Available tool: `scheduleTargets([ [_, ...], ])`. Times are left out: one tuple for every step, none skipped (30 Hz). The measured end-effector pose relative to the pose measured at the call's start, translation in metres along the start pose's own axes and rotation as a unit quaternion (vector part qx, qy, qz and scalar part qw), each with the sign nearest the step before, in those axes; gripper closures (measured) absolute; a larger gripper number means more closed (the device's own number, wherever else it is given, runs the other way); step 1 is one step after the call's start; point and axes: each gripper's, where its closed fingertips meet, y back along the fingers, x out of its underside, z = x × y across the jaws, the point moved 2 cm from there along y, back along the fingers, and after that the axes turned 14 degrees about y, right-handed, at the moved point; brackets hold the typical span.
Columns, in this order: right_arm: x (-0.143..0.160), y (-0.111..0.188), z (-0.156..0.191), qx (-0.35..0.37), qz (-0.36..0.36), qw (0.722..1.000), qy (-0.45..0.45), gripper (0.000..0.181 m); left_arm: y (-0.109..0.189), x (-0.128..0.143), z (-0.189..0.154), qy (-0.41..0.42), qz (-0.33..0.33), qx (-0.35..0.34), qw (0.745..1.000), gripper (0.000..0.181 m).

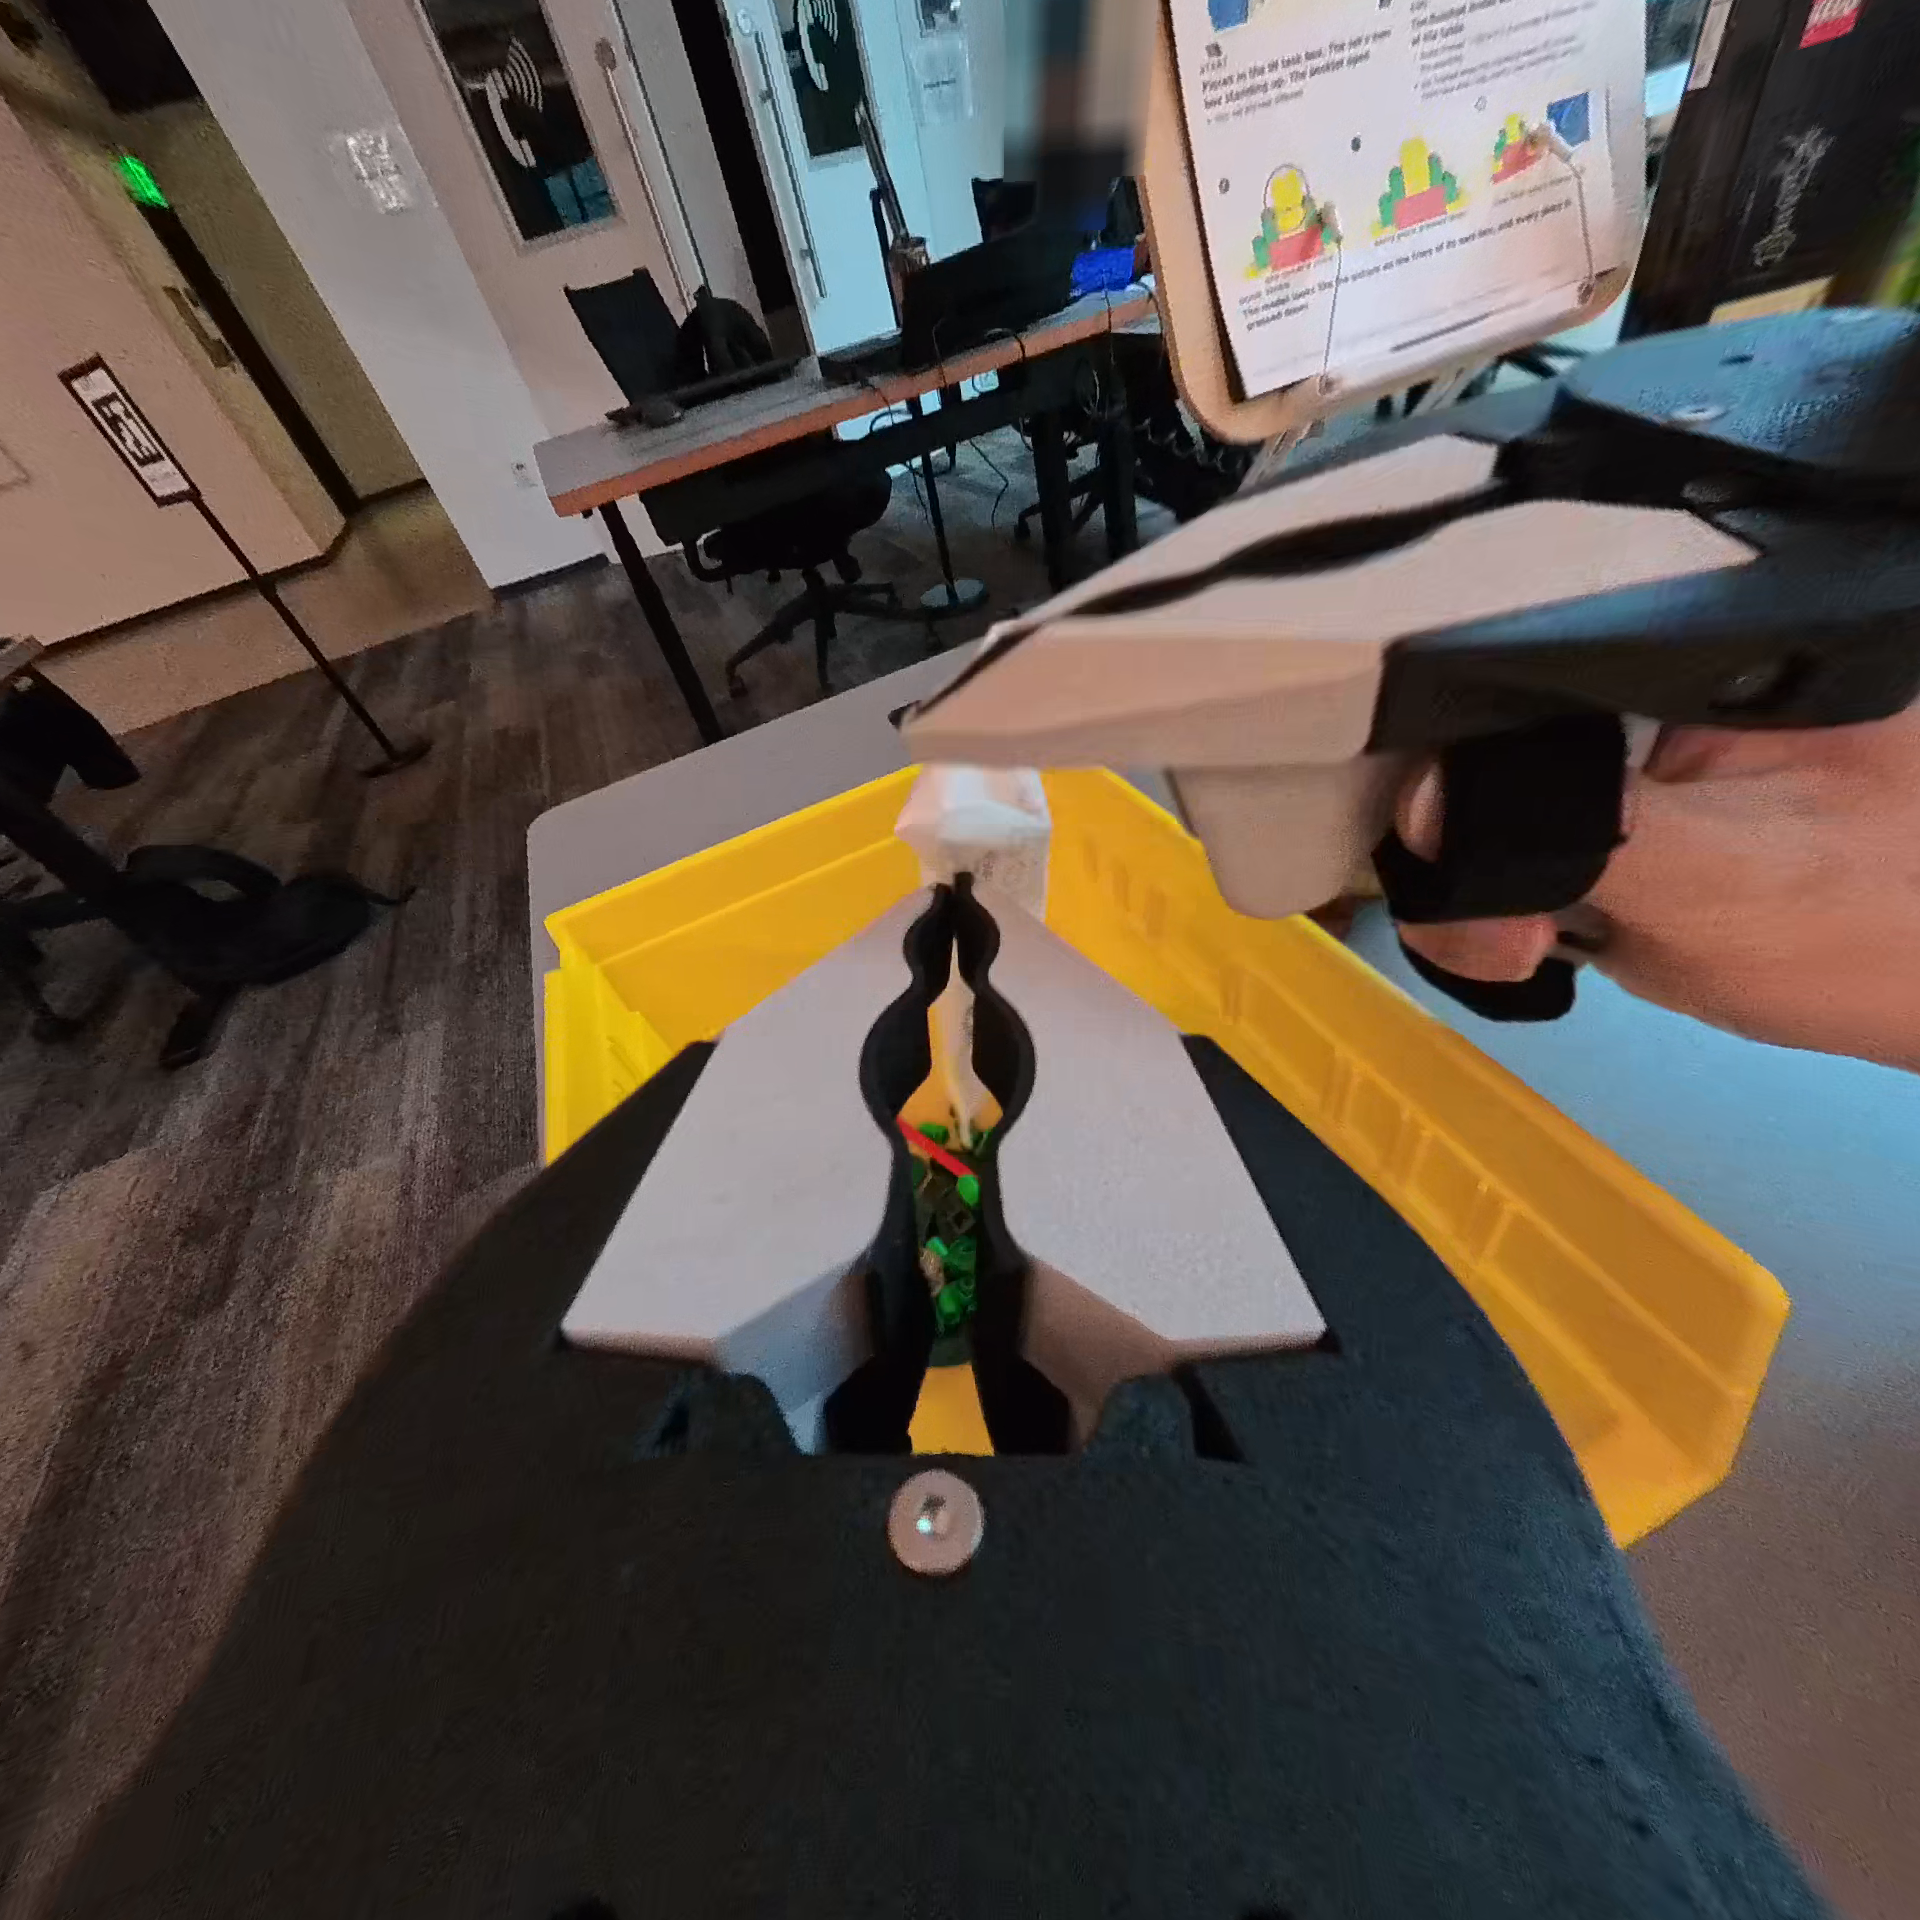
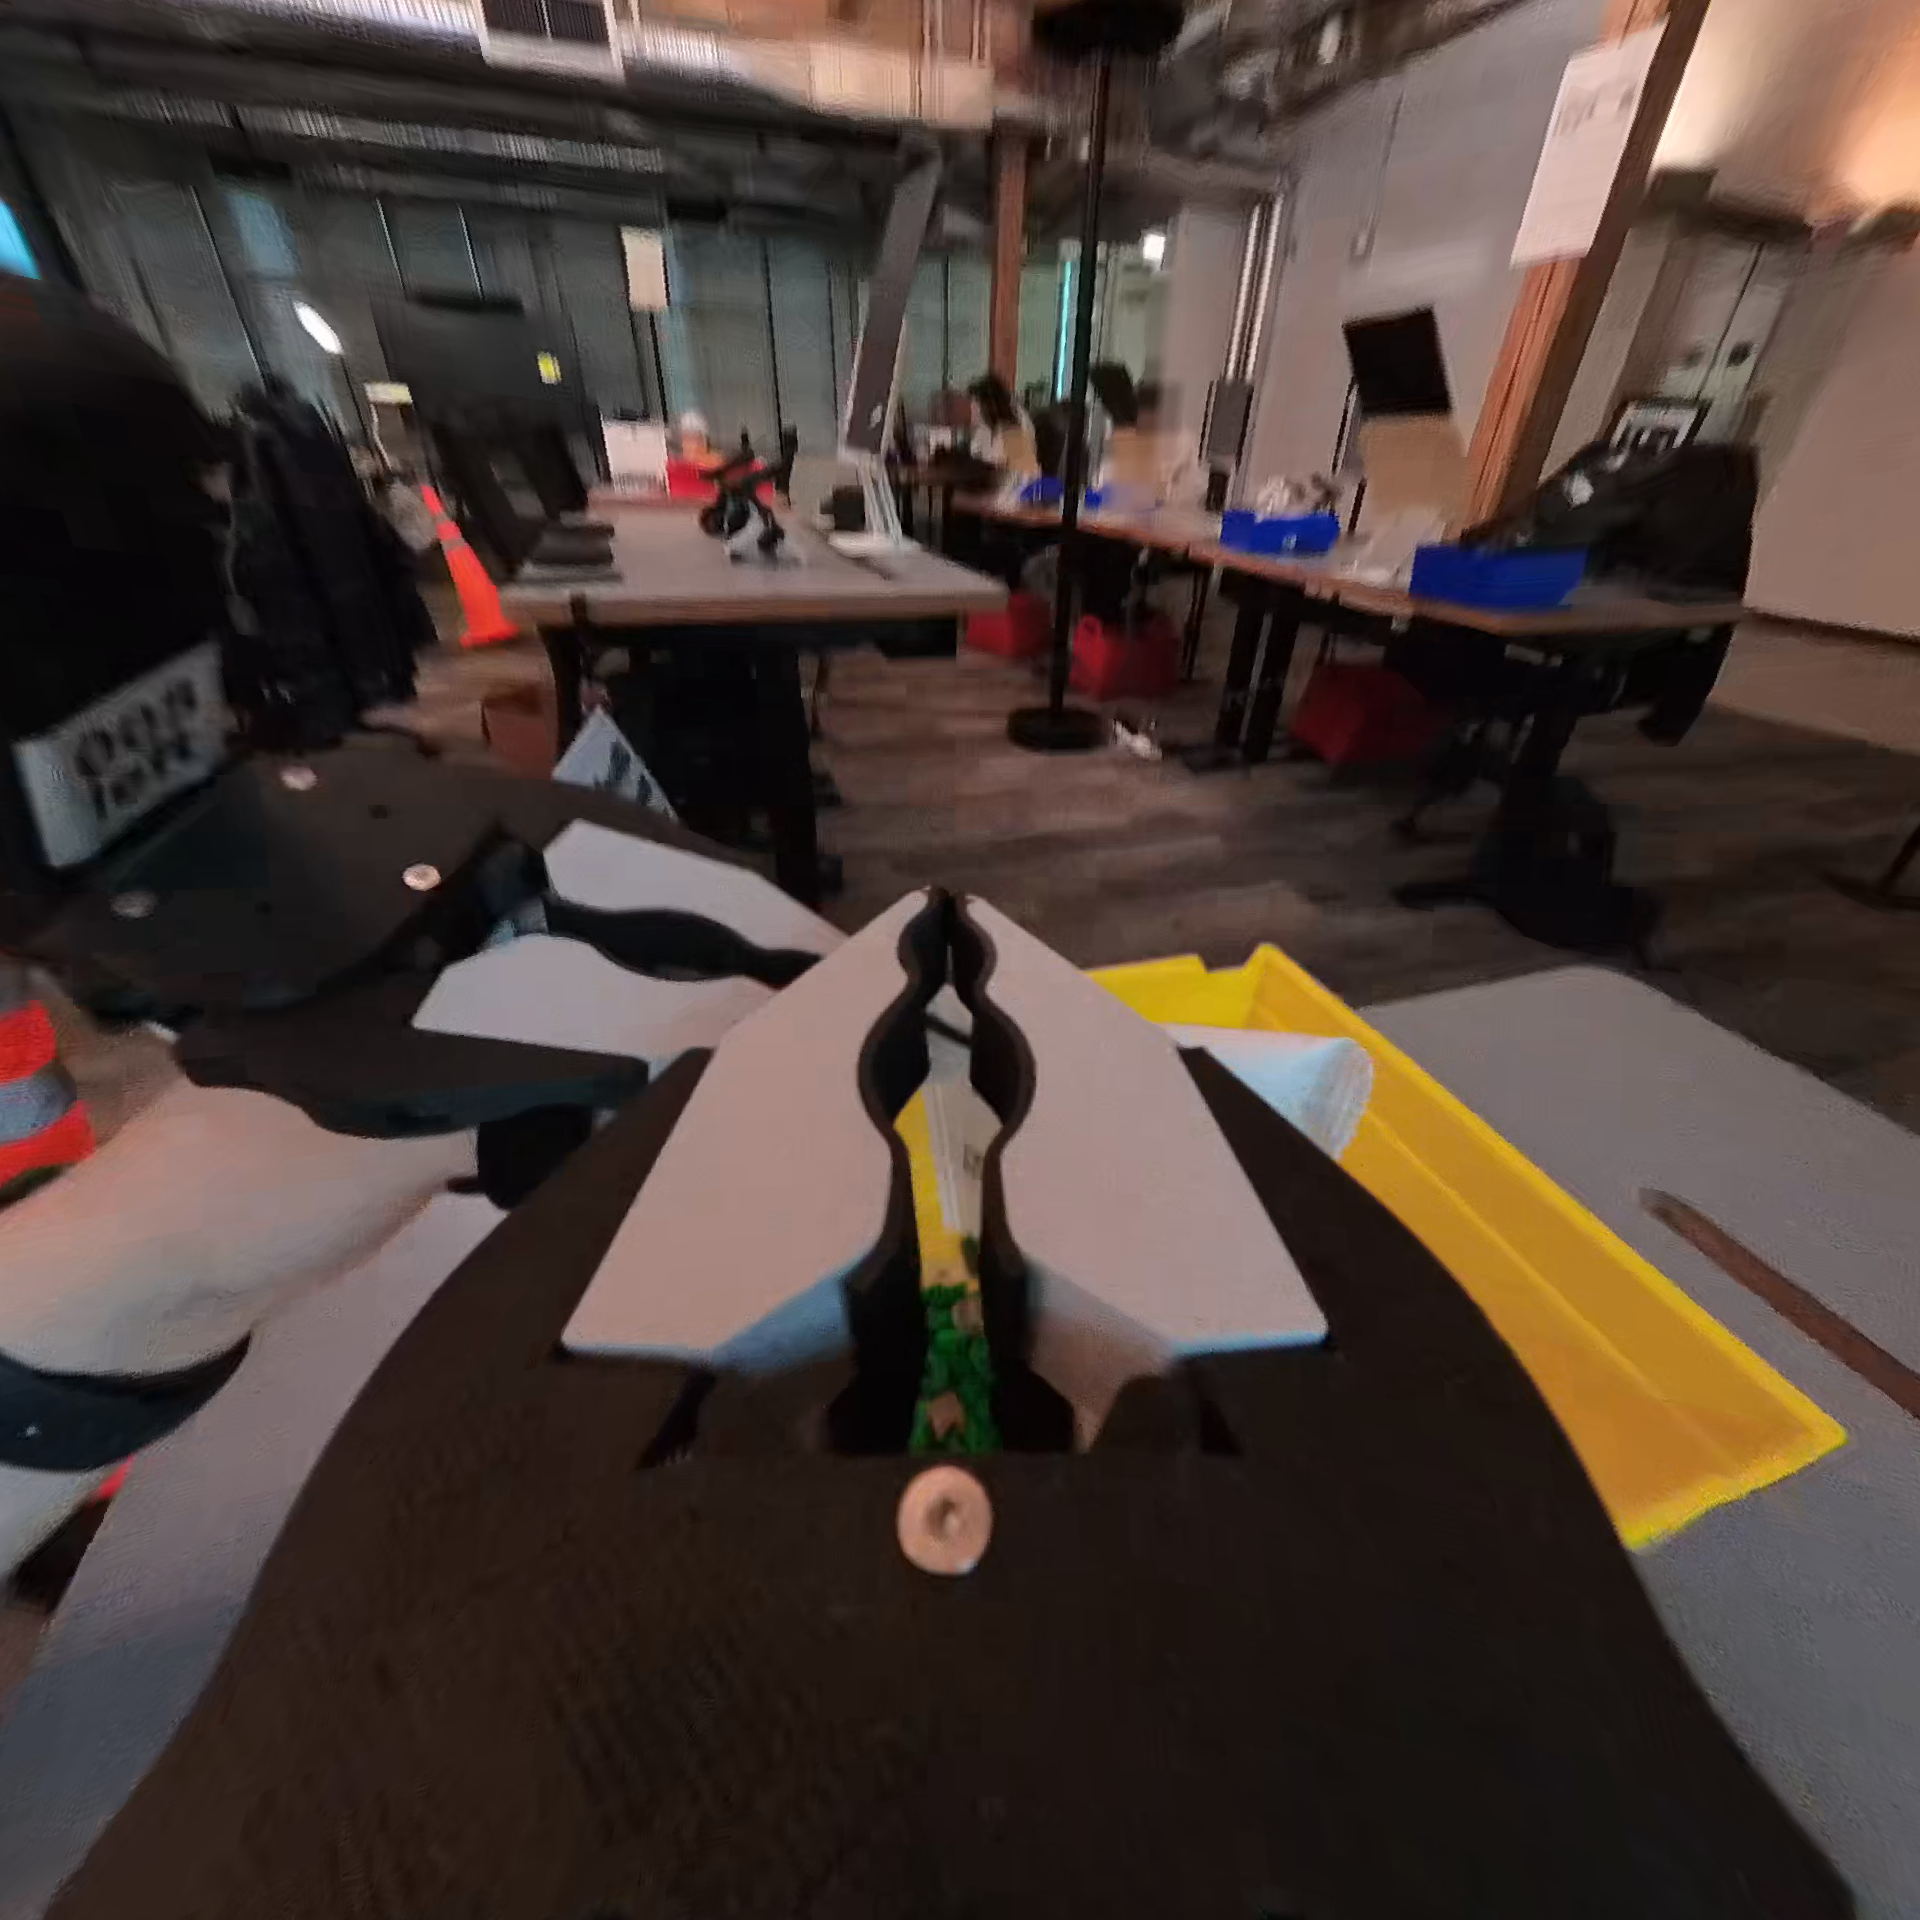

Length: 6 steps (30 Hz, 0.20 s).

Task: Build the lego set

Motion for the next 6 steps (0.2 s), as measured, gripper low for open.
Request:
scheduleTargets([
  [-0.009,0.005,-0.003,0.013,-0.032,0.999,0.004,0.181,0.001,-0.001,-0.002,0.005,-0.007,0.005,1.000,0.181],
  [-0.007,0.004,-0.004,0.016,-0.022,1.000,0.015,0.181,0.002,-0.002,-0.002,0.009,-0.008,0.007,1.000,0.181],
  [0.007,-0.002,0.000,-0.004,0.028,0.999,0.016,0.181,0.003,-0.003,-0.002,0.010,-0.011,0.007,1.000,0.181],
  [0.013,-0.005,0.003,-0.020,0.050,0.999,0.009,0.181,0.003,-0.002,-0.002,0.009,-0.005,0.005,1.000,0.181],
  [0.005,-0.001,0.000,-0.010,0.022,1.000,0.009,0.181,0.003,-0.001,-0.001,0.006,-0.003,0.002,1.000,0.181],
  [-0.005,0.006,-0.005,0.016,-0.018,1.000,0.014,0.181,0.003,-0.003,-0.001,0.004,-0.011,0.003,1.000,0.181],
])
